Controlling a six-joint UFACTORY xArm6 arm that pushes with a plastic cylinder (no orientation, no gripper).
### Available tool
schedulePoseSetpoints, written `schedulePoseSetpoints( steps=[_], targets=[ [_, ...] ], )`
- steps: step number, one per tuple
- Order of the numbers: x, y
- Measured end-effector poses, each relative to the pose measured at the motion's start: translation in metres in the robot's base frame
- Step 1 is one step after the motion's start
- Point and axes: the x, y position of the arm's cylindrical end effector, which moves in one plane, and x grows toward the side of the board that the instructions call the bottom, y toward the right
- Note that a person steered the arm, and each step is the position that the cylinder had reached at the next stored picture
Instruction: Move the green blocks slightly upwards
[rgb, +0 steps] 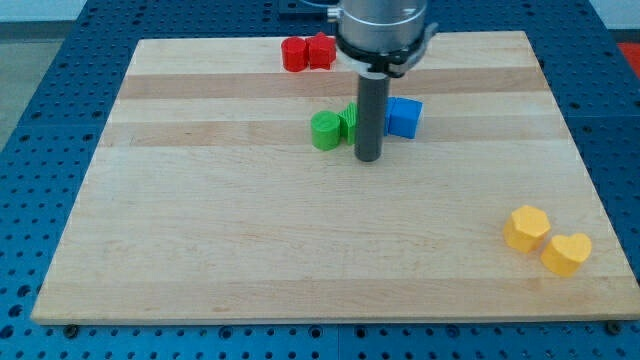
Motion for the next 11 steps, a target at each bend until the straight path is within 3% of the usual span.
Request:
schedulePoseSetpoints(
  steps=[5, 7, 11],
  targets=[
    [-0.024, -0.013],
    [0.003, -0.027],
    [-0.02, -0.049]
  ],
)
